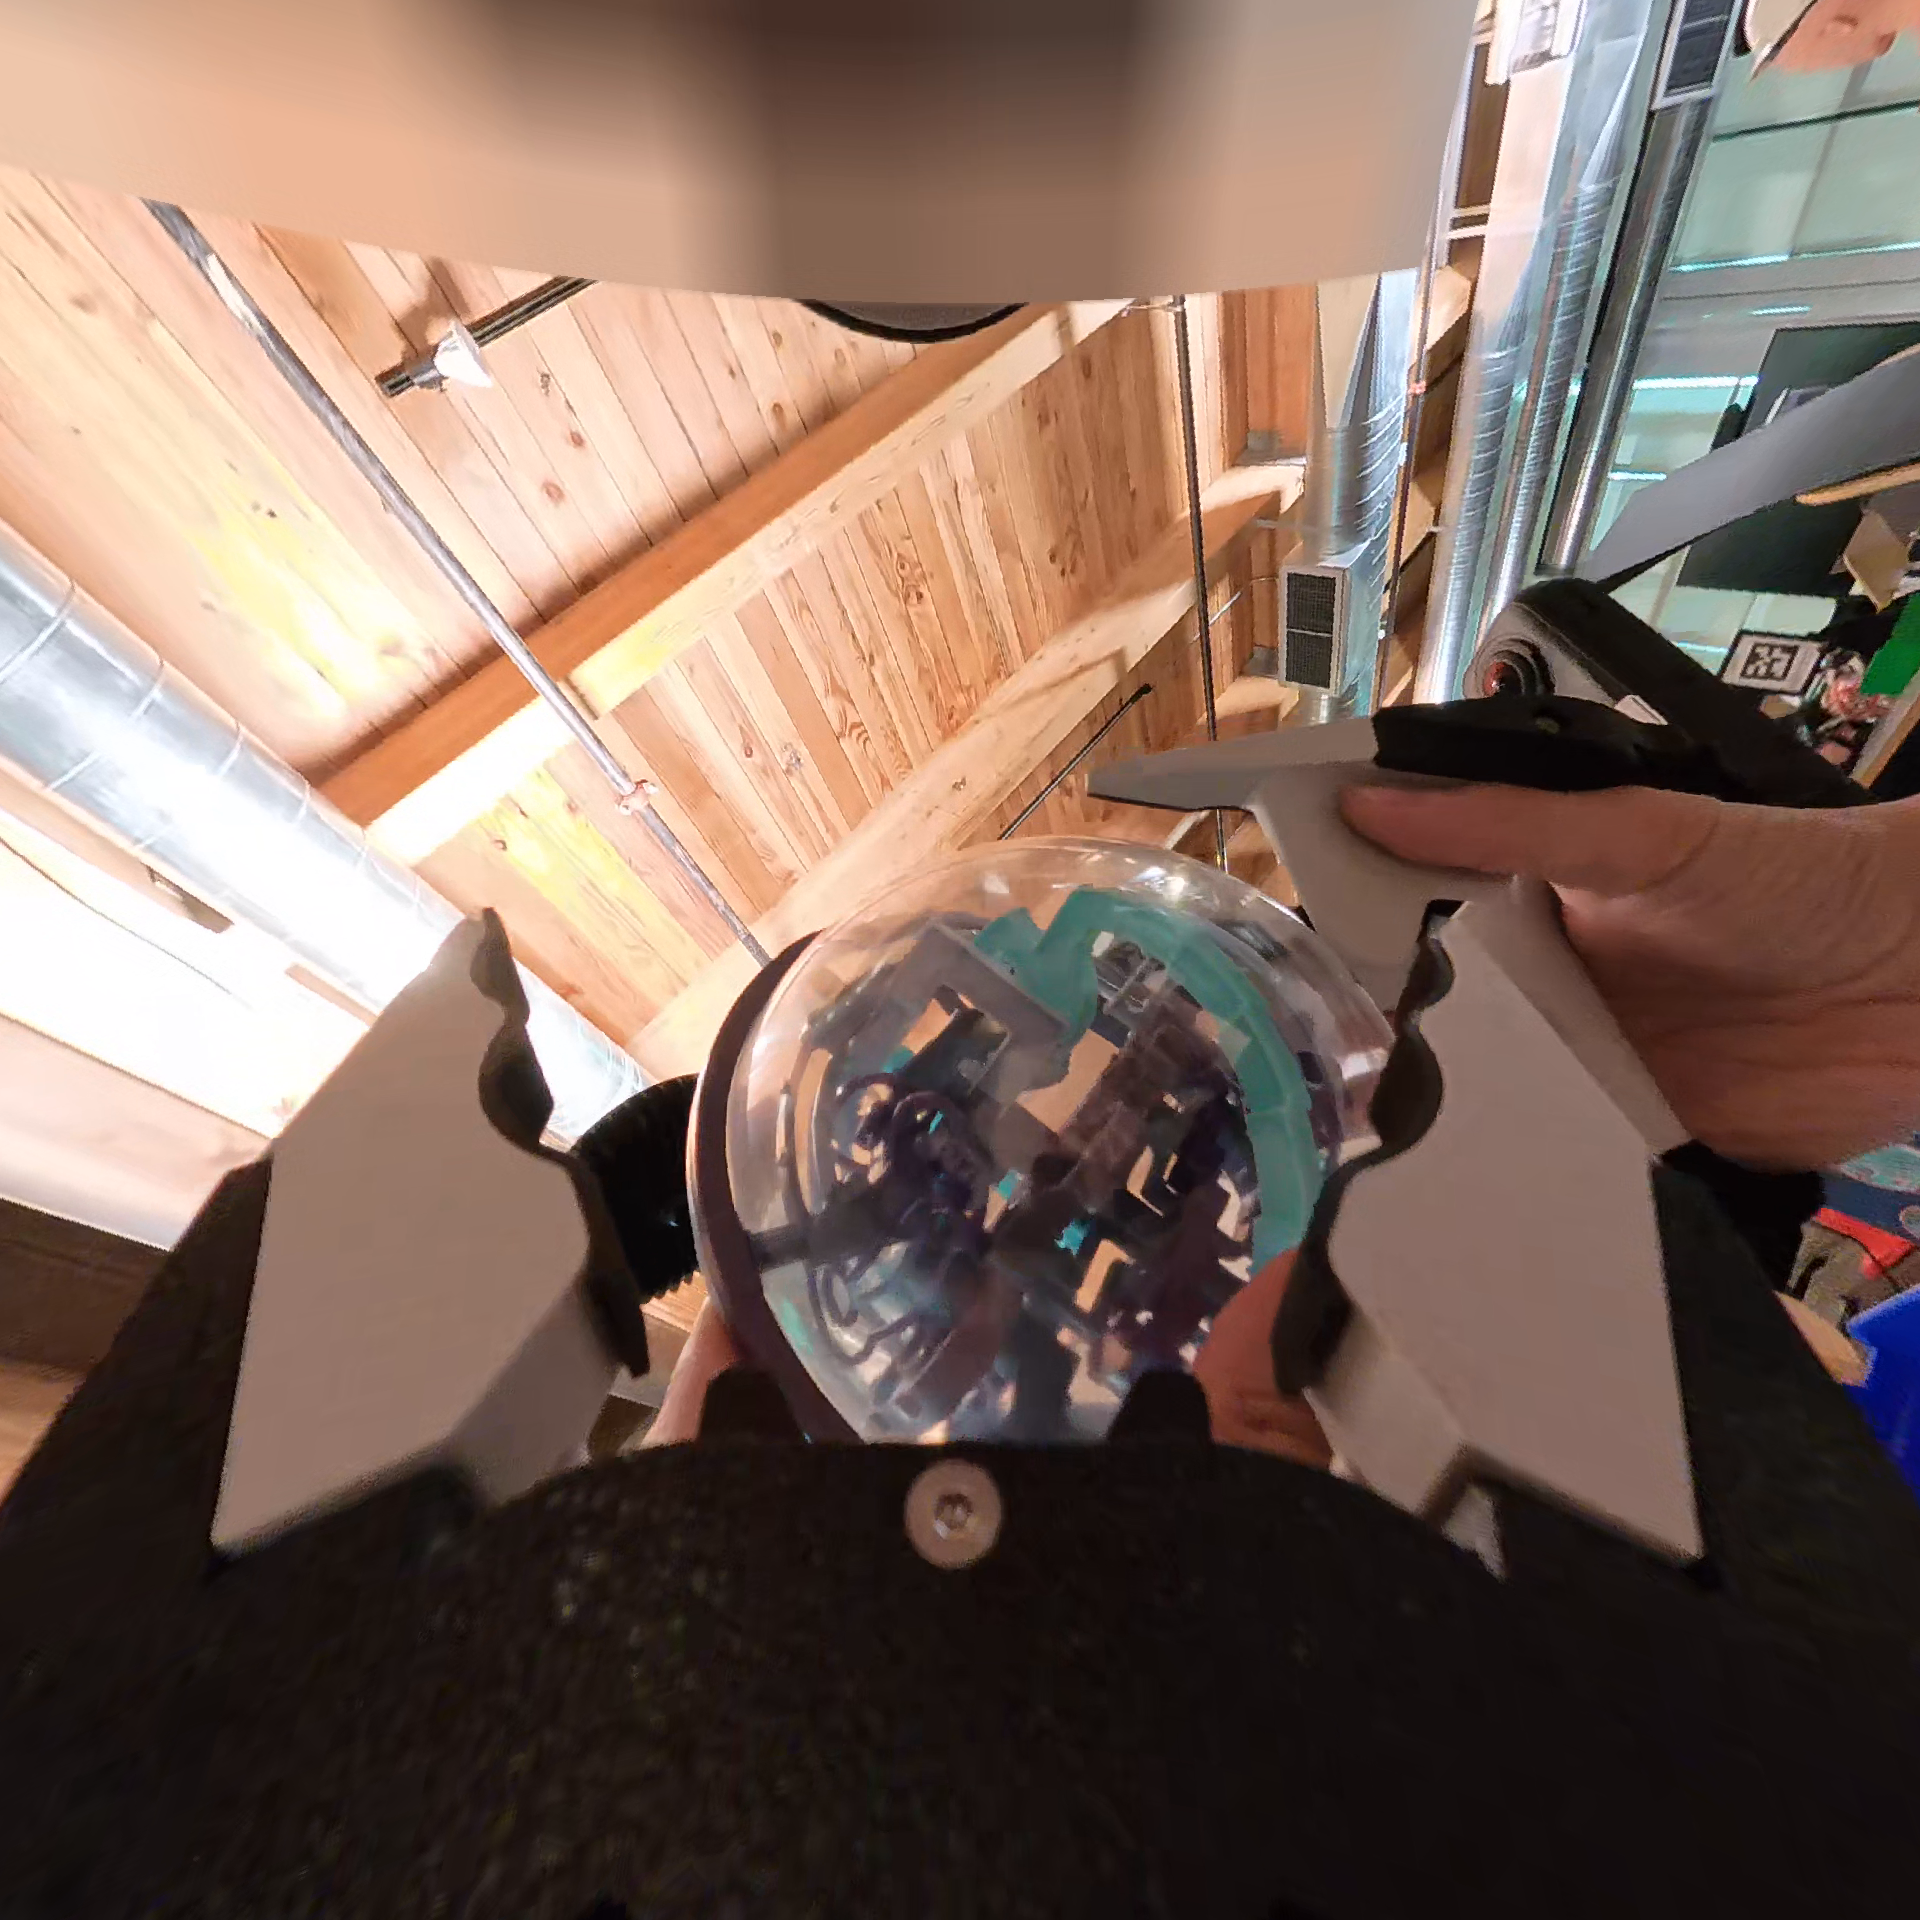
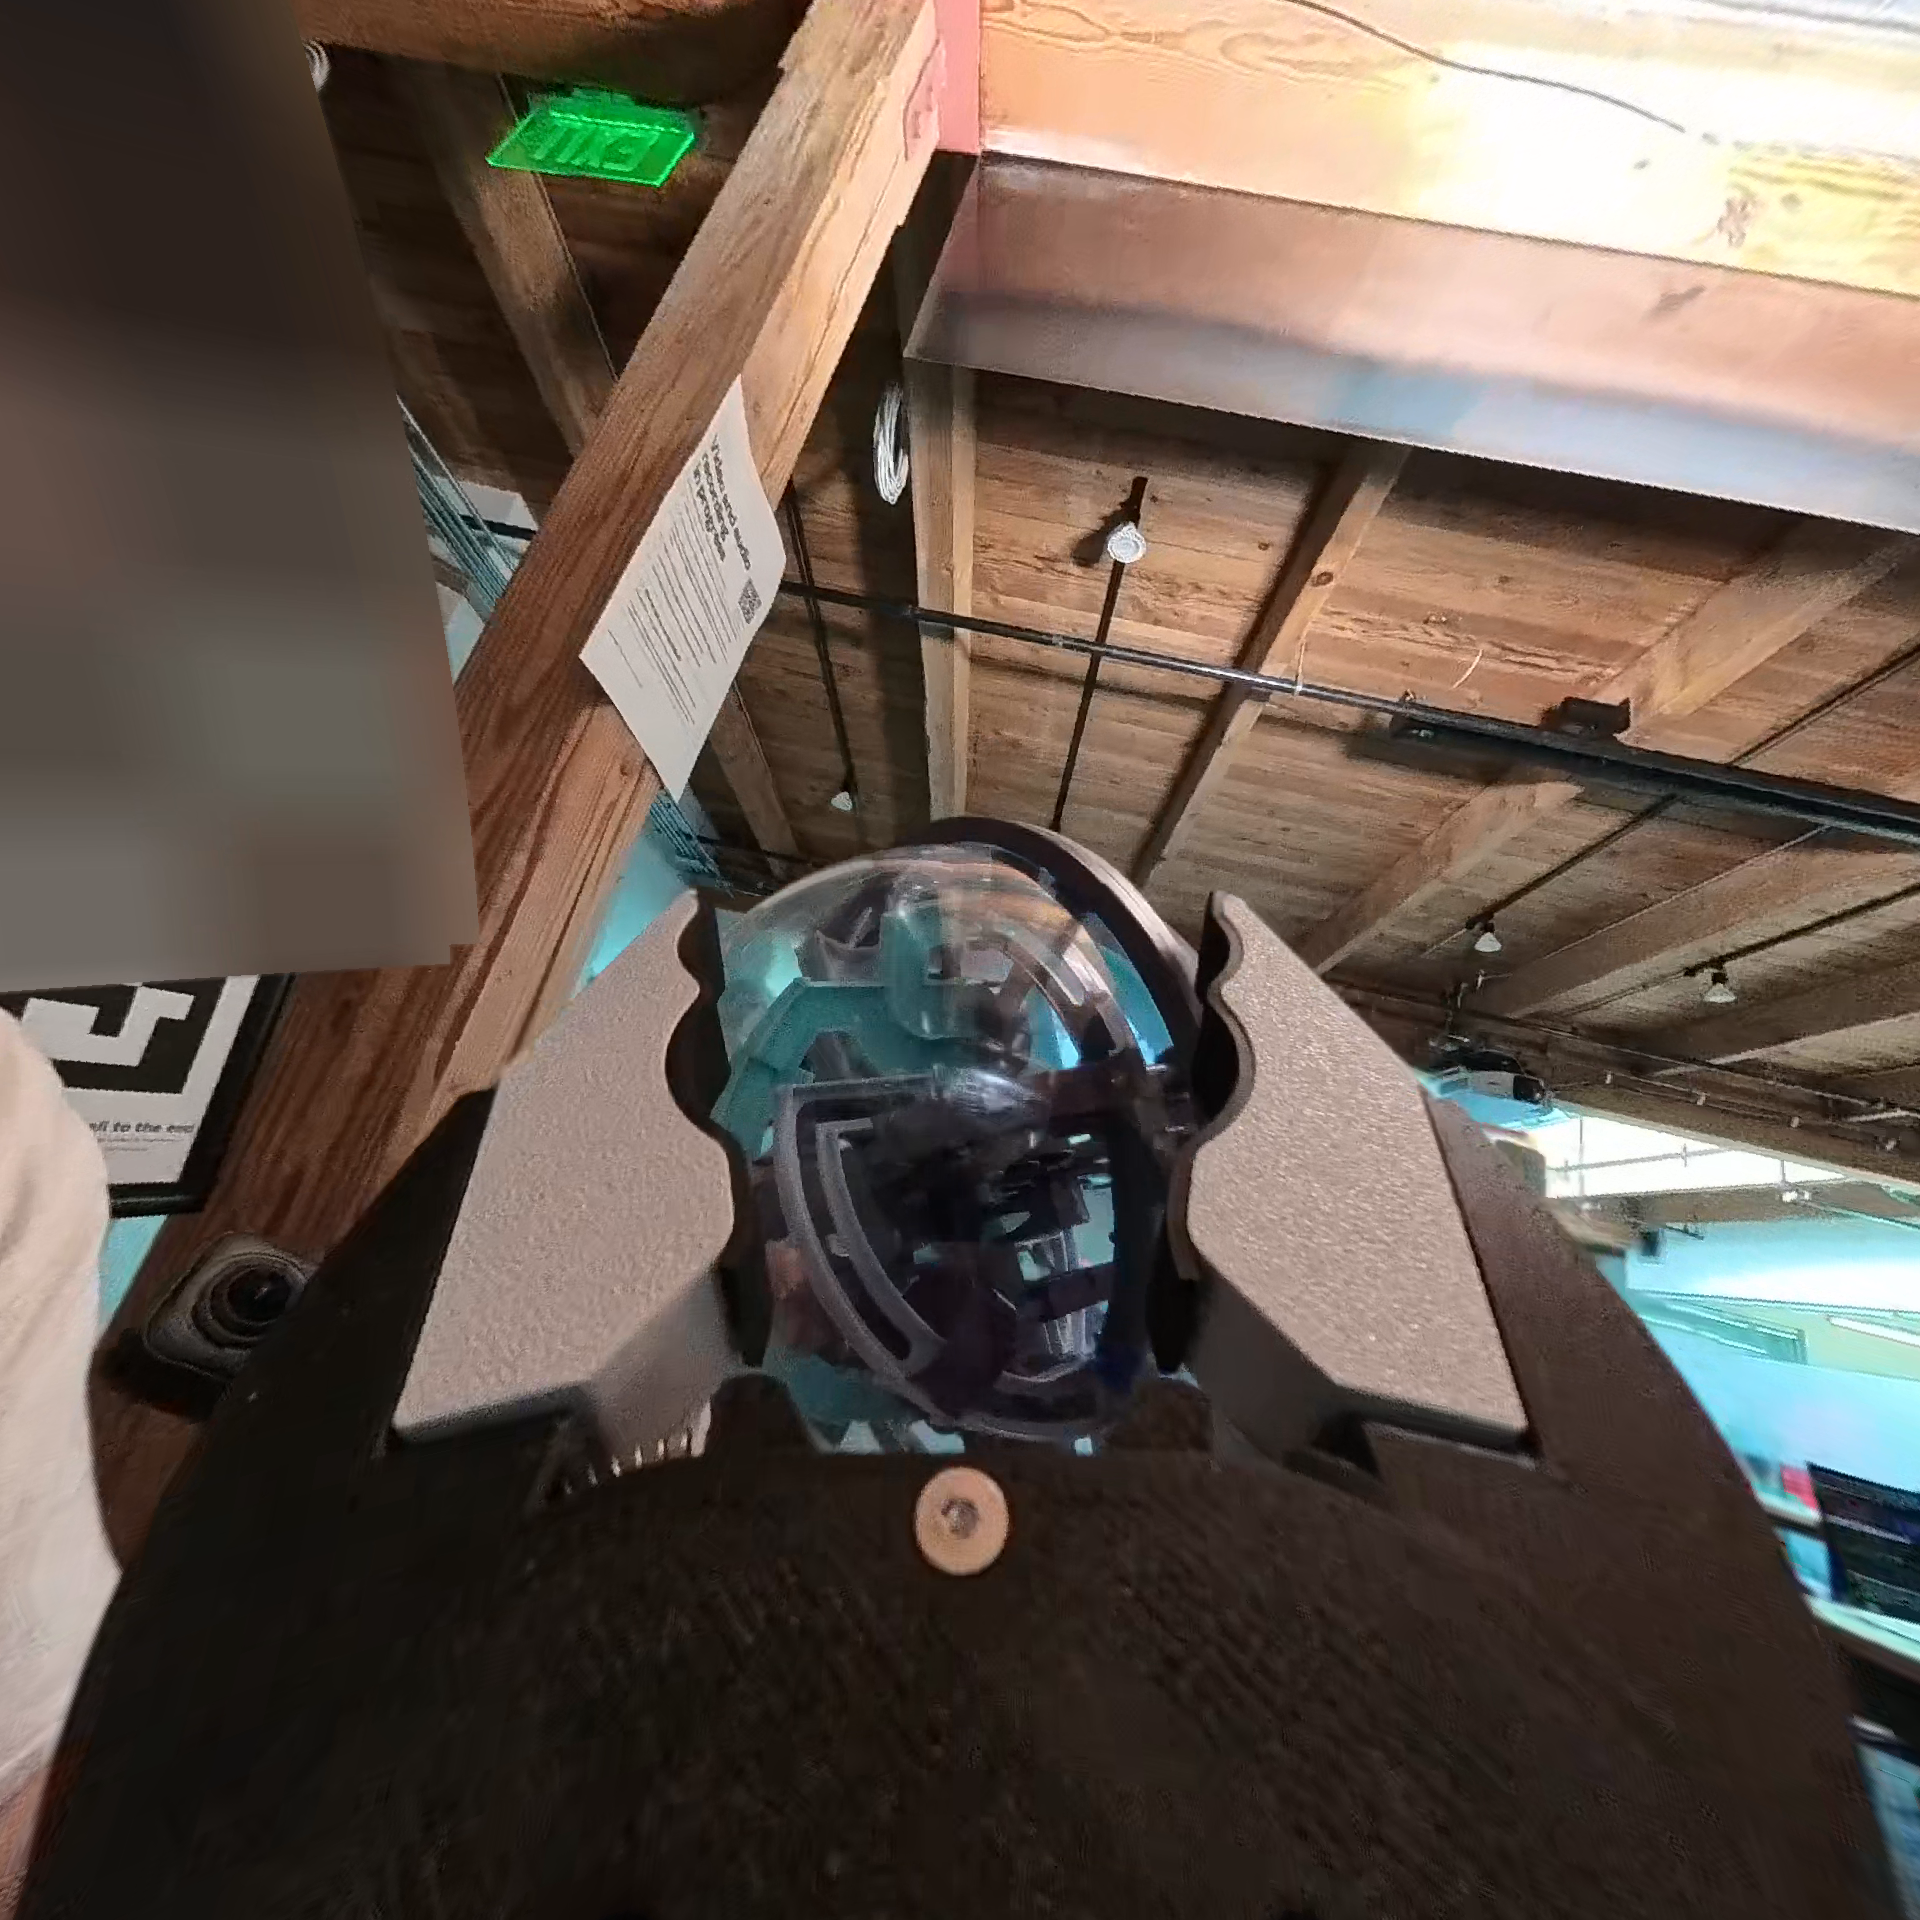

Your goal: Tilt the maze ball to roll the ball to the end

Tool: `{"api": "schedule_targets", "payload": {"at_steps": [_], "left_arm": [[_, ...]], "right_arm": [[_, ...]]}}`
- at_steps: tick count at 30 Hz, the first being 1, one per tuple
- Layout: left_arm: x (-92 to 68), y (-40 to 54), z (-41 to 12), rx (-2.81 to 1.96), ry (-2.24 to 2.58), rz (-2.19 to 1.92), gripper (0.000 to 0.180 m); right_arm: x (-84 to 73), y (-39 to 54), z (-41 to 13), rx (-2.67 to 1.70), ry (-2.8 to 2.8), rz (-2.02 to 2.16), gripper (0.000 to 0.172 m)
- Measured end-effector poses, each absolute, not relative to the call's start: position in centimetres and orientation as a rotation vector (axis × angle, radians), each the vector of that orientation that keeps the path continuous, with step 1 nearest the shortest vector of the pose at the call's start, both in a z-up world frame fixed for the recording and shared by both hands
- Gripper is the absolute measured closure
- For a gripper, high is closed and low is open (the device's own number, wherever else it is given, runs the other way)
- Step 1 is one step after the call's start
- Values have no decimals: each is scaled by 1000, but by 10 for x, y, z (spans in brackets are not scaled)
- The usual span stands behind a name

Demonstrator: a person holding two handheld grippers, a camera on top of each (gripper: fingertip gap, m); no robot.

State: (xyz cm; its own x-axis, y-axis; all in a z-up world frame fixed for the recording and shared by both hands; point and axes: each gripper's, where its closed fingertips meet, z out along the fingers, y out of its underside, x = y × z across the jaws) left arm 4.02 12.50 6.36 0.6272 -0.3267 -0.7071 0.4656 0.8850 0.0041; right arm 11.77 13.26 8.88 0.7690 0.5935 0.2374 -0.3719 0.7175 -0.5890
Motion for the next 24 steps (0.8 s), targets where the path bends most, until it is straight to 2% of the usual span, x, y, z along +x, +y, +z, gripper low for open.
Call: {"api": "schedule_targets", "payload": {"at_steps": [16, 24], "left_arm": [[63, 145, 62, -8, 921, -367, 24], [75, 167, 57, -150, 982, -398, 24]], "right_arm": [[134, 179, 69, -724, -261, 716, 75], [139, 200, 58, -837, -189, 714, 78]]}}
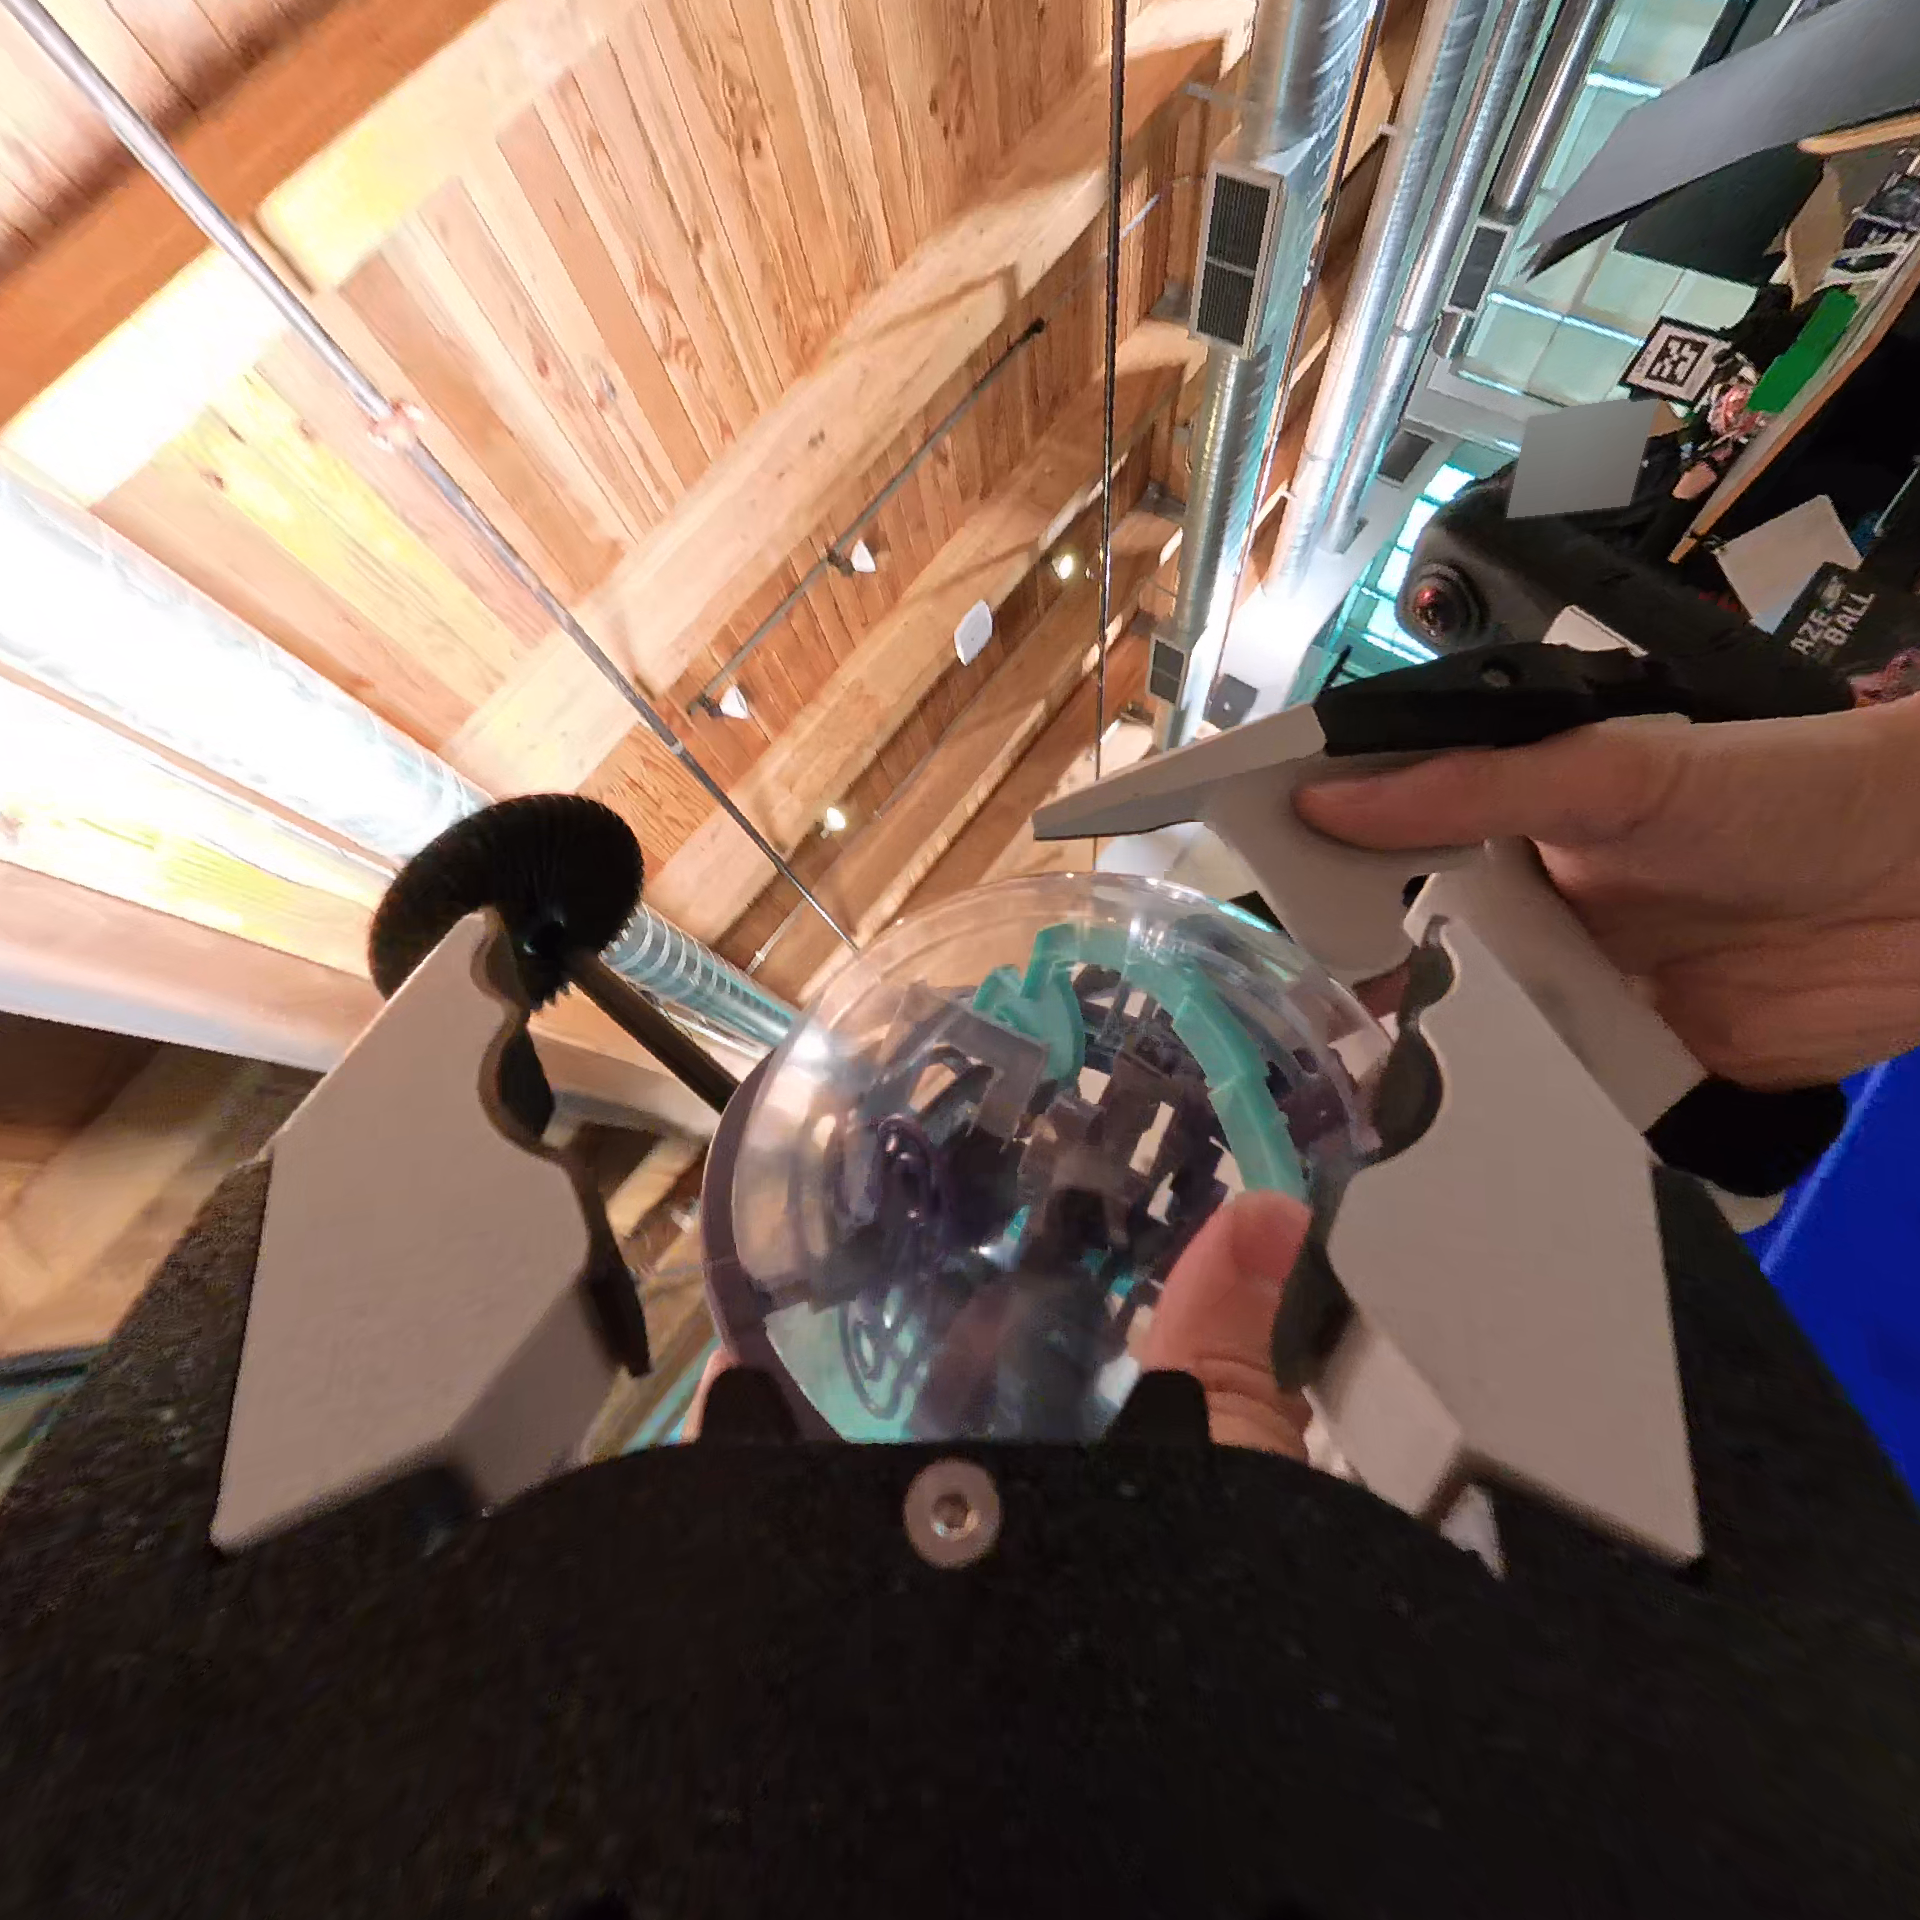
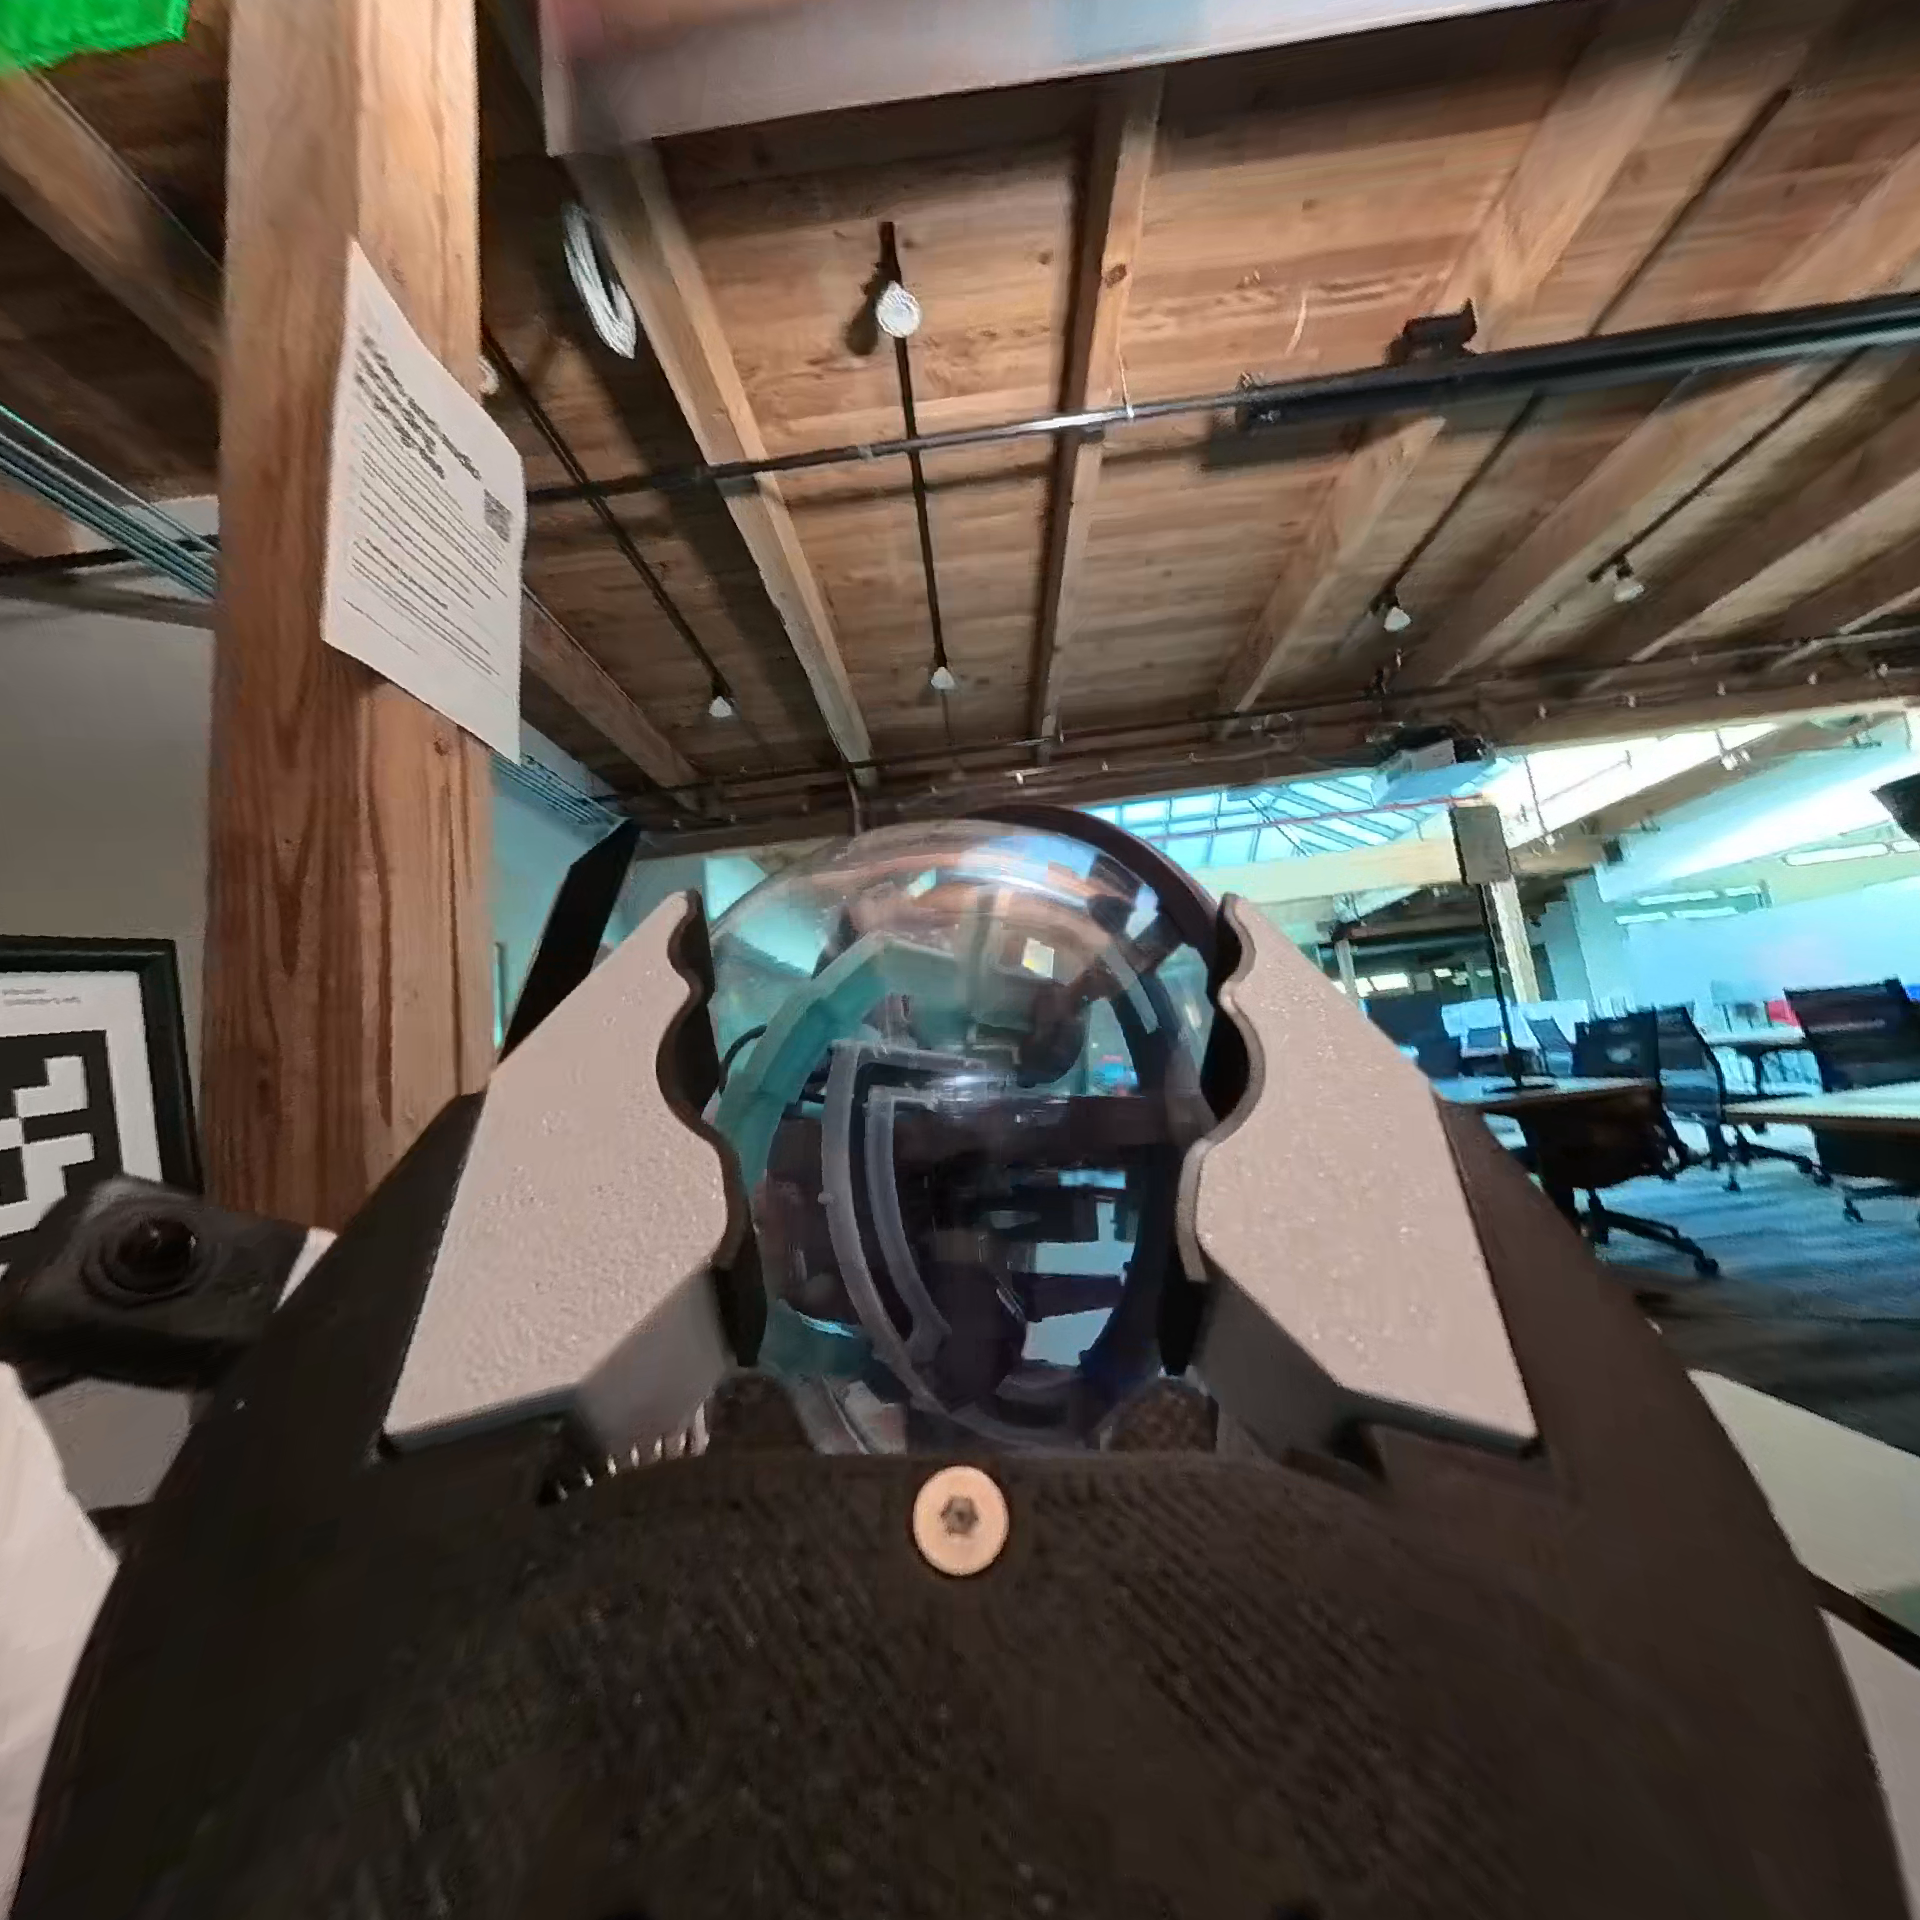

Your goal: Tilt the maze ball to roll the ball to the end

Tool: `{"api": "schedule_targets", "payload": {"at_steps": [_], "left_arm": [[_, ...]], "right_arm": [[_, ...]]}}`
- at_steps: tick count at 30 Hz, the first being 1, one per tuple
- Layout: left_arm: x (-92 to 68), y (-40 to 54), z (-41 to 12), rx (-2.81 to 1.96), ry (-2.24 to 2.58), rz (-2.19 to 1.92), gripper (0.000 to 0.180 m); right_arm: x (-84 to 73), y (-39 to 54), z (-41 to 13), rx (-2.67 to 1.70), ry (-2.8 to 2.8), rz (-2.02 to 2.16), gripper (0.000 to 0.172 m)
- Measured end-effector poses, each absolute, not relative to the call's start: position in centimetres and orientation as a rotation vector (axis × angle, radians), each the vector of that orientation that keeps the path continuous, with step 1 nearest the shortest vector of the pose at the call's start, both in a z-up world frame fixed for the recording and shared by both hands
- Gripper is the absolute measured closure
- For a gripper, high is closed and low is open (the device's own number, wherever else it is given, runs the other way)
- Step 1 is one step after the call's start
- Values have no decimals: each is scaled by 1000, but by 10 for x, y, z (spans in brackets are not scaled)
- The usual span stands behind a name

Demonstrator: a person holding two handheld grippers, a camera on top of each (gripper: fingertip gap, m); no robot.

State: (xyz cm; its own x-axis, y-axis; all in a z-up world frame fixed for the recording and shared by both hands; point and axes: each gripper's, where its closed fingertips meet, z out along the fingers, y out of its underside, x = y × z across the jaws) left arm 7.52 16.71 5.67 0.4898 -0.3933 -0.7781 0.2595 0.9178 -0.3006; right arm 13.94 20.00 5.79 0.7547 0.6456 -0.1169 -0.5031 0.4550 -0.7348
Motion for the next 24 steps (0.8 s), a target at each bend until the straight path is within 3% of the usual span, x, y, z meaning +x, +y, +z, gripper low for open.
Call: {"api": "schedule_targets", "payload": {"at_steps": [11, 24], "left_arm": [[84, 225, 46, -570, 996, -697, 24], [102, 251, 11, -864, 1137, -772, 24]], "right_arm": [[128, 230, 27, -1109, -237, 554, 85], [124, 250, -3, -1333, -187, 587, 77]]}}
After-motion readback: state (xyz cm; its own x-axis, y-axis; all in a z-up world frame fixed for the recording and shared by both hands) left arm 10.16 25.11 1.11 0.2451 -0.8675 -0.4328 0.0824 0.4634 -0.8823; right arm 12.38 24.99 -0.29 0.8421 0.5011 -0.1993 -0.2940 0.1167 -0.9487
